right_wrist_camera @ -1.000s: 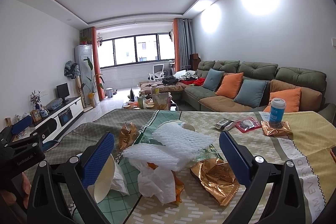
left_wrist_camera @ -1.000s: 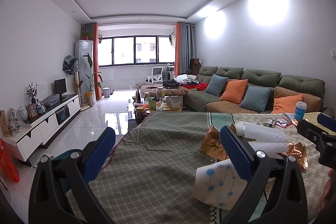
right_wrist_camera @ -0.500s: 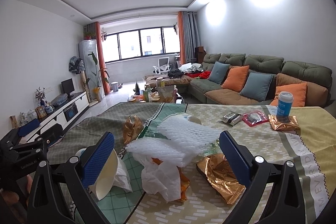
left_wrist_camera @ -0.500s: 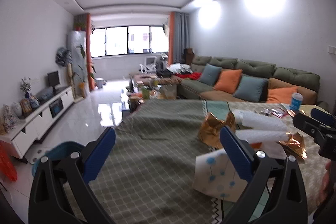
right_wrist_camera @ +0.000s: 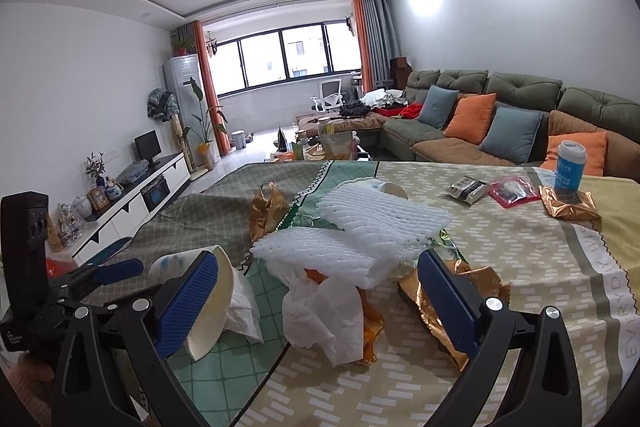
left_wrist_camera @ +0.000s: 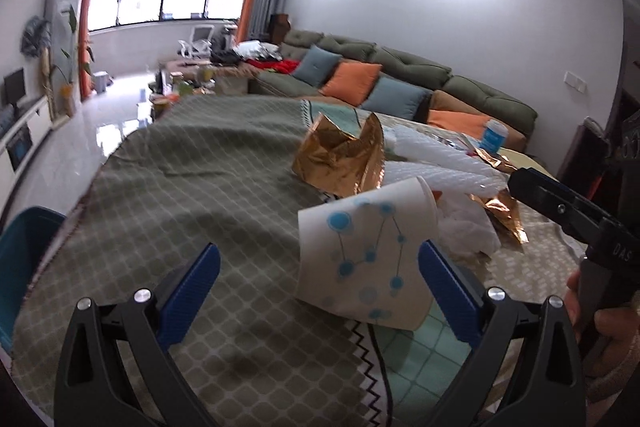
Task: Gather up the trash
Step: 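Grasp the white blue-dotted paper cup with the left gripper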
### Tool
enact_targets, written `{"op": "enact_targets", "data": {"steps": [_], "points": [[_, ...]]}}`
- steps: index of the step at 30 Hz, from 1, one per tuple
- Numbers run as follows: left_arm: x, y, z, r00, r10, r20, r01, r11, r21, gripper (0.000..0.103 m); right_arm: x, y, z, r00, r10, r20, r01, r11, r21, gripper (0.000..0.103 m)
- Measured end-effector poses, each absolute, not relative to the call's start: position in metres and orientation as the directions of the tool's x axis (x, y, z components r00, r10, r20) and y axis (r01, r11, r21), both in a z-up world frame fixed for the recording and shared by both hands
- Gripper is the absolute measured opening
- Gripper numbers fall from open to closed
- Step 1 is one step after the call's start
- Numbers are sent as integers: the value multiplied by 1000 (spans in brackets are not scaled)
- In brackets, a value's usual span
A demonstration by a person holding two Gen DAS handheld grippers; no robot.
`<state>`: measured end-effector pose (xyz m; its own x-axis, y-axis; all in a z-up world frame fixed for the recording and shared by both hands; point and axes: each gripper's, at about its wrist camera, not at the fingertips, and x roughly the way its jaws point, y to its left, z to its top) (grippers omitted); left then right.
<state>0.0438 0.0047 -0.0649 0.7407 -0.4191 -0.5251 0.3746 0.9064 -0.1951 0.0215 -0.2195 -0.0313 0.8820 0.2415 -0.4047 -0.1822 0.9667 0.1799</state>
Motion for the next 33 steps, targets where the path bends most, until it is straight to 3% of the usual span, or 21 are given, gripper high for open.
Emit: {"op": "enact_targets", "data": {"steps": [3,6,17,26,30,32,33], "points": [[45,8,-68,702,-464,-540,406,884,-232,99,24,-223,-34,876,245,-416,-178,964,196,99],[49,3,-69,669,-503,-547,440,861,-255,90,25,-224,-36,870,249,-425,-177,963,201,99],[52,-1,-71,617,-549,-564,476,831,-288,38,35,-229,-46,832,298,-467,-211,950,229,96],[46,5,-63,639,-540,-547,466,838,-283,24,46,-234,-62,768,335,-546,-200,935,293,66],[42,8,-59,656,-522,-546,455,850,-265,24,49,-235,-68,741,366,-563,-212,923,321,38],[41,10,-57,661,-517,-544,449,853,-265,24,47,-234,-68,733,383,-562,-225,916,331,21],[41,12,-56,665,-513,-543,444,856,-265,24,47,-233,-68,729,392,-561,-233,913,335,7]]}}
